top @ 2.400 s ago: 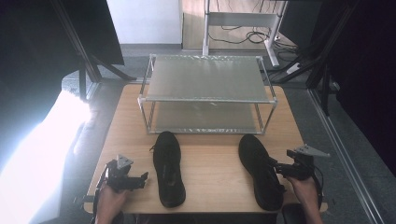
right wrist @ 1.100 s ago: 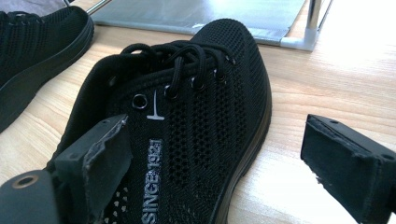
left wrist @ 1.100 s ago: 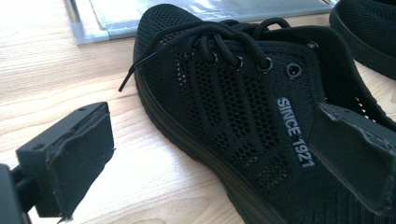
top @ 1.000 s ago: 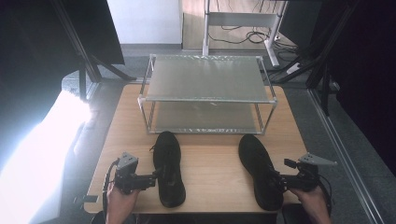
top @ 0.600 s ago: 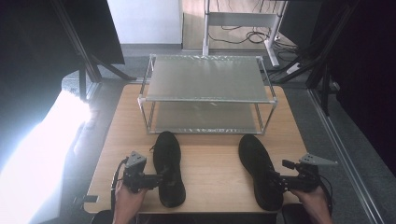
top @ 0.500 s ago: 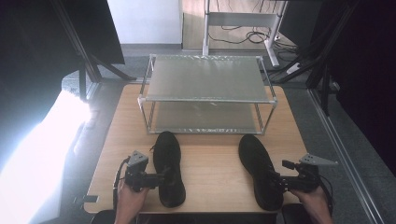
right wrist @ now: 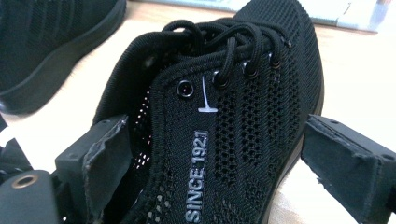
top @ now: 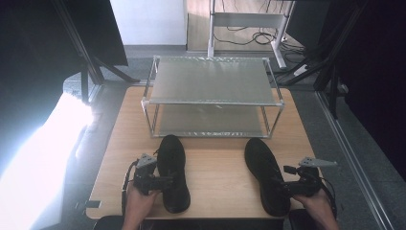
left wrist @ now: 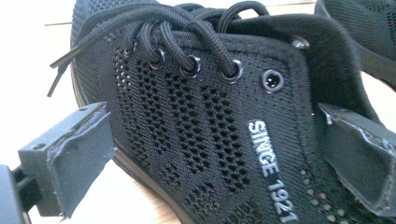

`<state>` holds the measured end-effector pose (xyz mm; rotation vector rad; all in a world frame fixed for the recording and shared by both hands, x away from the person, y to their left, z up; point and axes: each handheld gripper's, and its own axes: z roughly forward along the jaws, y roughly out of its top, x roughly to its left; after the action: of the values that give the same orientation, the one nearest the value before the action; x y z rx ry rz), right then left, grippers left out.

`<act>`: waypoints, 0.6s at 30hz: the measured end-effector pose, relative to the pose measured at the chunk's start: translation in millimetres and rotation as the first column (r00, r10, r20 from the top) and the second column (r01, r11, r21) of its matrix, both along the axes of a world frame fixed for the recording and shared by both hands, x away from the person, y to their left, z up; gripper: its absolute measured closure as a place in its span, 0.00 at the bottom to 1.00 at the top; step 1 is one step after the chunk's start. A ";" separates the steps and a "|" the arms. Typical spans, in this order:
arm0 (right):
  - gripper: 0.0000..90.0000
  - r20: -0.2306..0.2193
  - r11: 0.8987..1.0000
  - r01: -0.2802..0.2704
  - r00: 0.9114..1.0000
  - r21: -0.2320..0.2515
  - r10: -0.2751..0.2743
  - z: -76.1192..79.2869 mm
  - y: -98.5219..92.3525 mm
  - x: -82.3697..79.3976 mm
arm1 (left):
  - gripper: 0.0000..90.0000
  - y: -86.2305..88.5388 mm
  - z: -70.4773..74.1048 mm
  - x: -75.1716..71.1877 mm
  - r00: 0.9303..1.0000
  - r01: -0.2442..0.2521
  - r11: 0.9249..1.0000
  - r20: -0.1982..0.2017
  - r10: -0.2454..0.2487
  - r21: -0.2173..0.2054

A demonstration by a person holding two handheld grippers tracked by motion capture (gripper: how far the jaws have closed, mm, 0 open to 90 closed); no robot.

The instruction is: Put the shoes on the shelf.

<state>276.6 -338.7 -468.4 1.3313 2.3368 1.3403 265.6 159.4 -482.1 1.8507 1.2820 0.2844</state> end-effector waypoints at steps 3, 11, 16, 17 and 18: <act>0.16 -0.027 0.999 -0.012 1.000 -0.030 0.011 1.3 3.9 3.0 | 0.01 -2.5 -1.9 1.7 1.000 -0.006 1.000 -0.004 0.006 0.001; 0.29 -0.017 0.993 0.010 1.000 -0.119 -0.012 4.8 9.1 6.2 | 0.01 -3.4 -3.2 3.2 1.000 -0.009 1.000 -0.009 0.009 0.002; 0.35 0.028 0.986 0.076 0.997 -0.146 -0.072 8.8 5.7 2.4 | 0.01 -3.3 -3.1 3.1 1.000 -0.009 1.000 -0.009 0.009 0.004; 0.35 0.033 0.986 0.085 0.996 -0.142 -0.081 9.4 4.0 1.7 | 0.01 -3.3 -3.1 3.3 1.000 -0.008 1.000 -0.010 0.008 0.004; 0.36 0.034 0.986 0.093 0.995 -0.140 -0.089 9.7 3.0 1.4 | 0.01 -3.5 -3.3 3.6 1.000 -0.008 1.000 -0.009 0.008 0.006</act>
<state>278.1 -335.7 -458.6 1.3506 2.2754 1.1370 269.2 155.9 -485.4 1.8538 1.2967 0.2843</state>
